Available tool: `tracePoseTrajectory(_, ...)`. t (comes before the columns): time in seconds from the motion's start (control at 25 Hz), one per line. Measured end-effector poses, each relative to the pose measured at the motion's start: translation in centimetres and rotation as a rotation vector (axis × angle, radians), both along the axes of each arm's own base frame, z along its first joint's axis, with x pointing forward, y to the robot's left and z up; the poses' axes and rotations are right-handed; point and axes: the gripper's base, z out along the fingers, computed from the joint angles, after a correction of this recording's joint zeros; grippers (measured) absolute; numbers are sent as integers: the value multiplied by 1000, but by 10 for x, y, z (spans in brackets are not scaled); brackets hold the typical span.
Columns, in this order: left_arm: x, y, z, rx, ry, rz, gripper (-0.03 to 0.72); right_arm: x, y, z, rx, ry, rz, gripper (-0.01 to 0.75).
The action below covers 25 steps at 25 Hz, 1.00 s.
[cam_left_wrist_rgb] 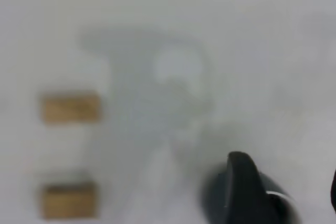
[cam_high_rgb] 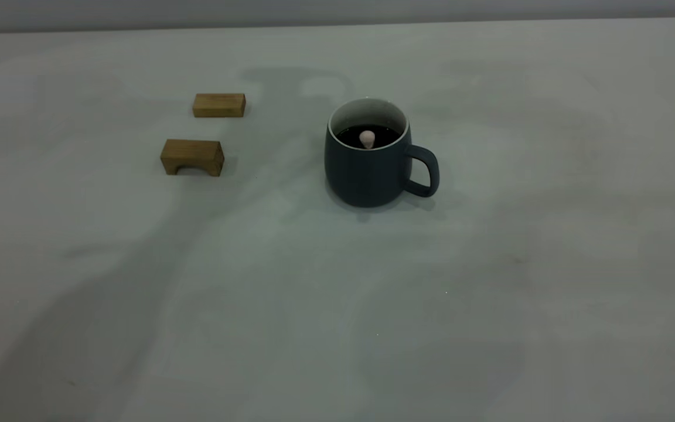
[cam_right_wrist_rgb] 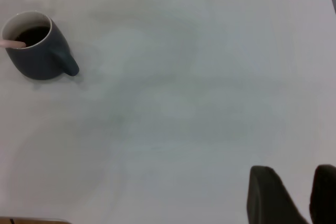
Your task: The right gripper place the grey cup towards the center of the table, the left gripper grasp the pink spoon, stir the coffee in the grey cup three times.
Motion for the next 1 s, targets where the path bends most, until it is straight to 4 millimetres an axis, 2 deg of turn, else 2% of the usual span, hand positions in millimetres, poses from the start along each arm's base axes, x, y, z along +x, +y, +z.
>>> tracePoseTrajectory(0.12,-12,15,19,112,-26,-67,461,0,0,0,0,0,0,238)
tracePoseTrajectory(0.2,-24,27,22,205,-4,-115,461,0,0,0,0,0,0,238)
tracePoseTrajectory(0.32,-54,47,19,316,81,-152,461,0,0,0,0,0,0,238)
tracePoseTrajectory(0.48,-116,86,15,424,185,-54,461,0,0,0,0,0,0,238)
tracePoseTrajectory(0.56,-152,108,18,459,203,5,461,0,0,0,0,0,0,238)
tracePoseTrajectory(0.64,-190,127,12,480,247,23,461,0,0,0,0,0,0,238)
tracePoseTrajectory(0.84,-283,167,11,421,257,40,461,0,0,0,0,0,0,238)
tracePoseTrajectory(1.0,-336,200,8,361,203,100,461,0,0,0,0,0,0,238)
